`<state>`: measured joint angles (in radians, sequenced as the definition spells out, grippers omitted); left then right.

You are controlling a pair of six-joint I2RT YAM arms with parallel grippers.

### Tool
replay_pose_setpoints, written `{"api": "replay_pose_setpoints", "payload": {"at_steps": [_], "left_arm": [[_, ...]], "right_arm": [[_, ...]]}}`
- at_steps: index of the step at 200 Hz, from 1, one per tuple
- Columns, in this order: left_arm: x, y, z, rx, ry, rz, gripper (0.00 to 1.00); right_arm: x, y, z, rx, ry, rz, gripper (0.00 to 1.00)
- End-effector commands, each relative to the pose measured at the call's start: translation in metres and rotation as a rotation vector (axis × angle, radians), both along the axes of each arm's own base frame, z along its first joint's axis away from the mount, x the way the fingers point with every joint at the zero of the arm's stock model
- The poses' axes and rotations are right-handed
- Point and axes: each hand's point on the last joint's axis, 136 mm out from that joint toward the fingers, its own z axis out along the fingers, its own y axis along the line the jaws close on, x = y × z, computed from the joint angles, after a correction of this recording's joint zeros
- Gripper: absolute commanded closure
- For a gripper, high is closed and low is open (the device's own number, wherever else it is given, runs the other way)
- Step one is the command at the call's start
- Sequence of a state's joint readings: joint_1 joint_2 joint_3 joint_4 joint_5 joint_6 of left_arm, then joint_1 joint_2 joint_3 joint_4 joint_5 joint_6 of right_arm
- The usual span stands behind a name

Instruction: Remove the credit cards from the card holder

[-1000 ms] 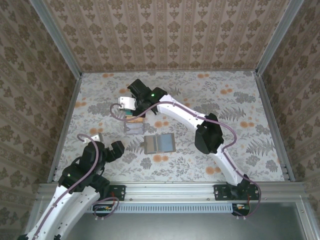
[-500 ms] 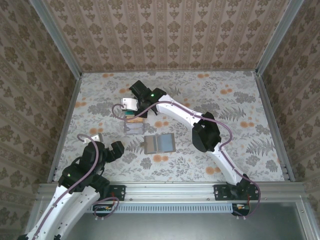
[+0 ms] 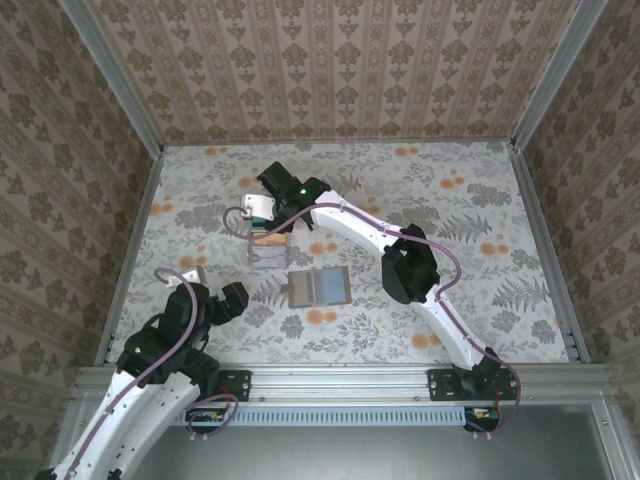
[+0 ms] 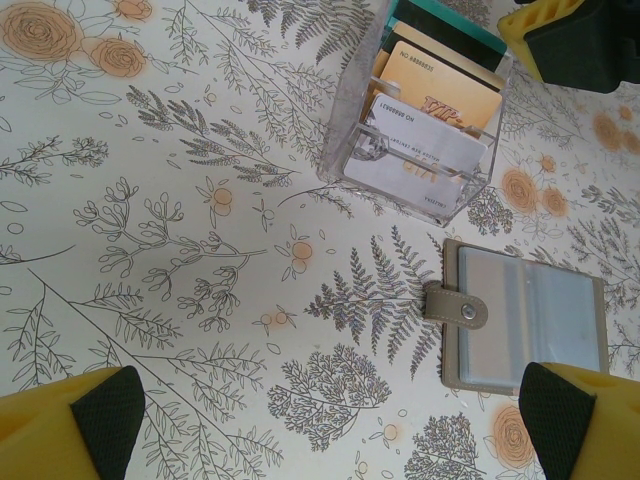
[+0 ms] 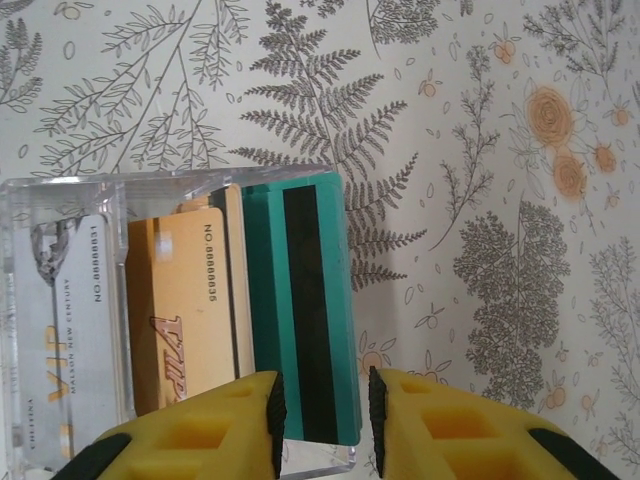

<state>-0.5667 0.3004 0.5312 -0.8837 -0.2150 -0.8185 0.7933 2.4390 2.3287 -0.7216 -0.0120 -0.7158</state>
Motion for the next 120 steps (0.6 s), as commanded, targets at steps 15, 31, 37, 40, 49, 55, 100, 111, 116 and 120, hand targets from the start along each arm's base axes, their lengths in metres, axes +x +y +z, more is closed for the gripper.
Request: {"api": "replay_pose_setpoints", "payload": {"at_steps": [15, 31, 37, 40, 49, 55, 100, 111, 116, 120], "left_arm": [[0.002, 0.002, 0.011, -0.014, -0.032, 0.016, 0.0], [0.003, 0.0, 0.011, -0.018, -0.032, 0.005, 0.0], [0.003, -0.002, 0.011, -0.019, -0.034, -0.005, 0.0], [0.004, -0.003, 0.011, -0.021, -0.034, -0.012, 0.0], [0.005, -0.007, 0.01, -0.027, -0.033, -0.028, 0.0], [0.005, -0.009, 0.01, -0.031, -0.03, -0.035, 0.0], [0.016, -0.042, 0.005, -0.092, 0.002, -0.14, 0.09], [0.019, -0.051, 0.004, -0.113, 0.014, -0.171, 0.14], [0.021, -0.055, 0.003, -0.118, 0.021, -0.183, 0.17], [0.022, -0.058, 0.002, -0.125, 0.027, -0.19, 0.18]], "right_arm": [[0.013, -0.002, 0.031, 0.075, -0.046, -0.088, 0.63], [0.012, -0.004, 0.053, 0.158, -0.057, -0.141, 0.64], [0.011, -0.005, 0.059, 0.192, -0.055, -0.161, 0.64], [0.009, -0.006, 0.064, 0.208, -0.052, -0.171, 0.64], [0.008, -0.007, 0.078, 0.278, -0.064, -0.201, 0.63], [0.004, -0.01, 0.083, 0.312, -0.059, -0.222, 0.63], [-0.026, -0.046, 0.092, 0.531, 0.059, -0.452, 0.63], [-0.034, -0.058, 0.086, 0.556, 0.093, -0.517, 0.63], [-0.037, -0.063, 0.083, 0.566, 0.107, -0.543, 0.63], [-0.04, -0.068, 0.082, 0.579, 0.119, -0.566, 0.63]]}}
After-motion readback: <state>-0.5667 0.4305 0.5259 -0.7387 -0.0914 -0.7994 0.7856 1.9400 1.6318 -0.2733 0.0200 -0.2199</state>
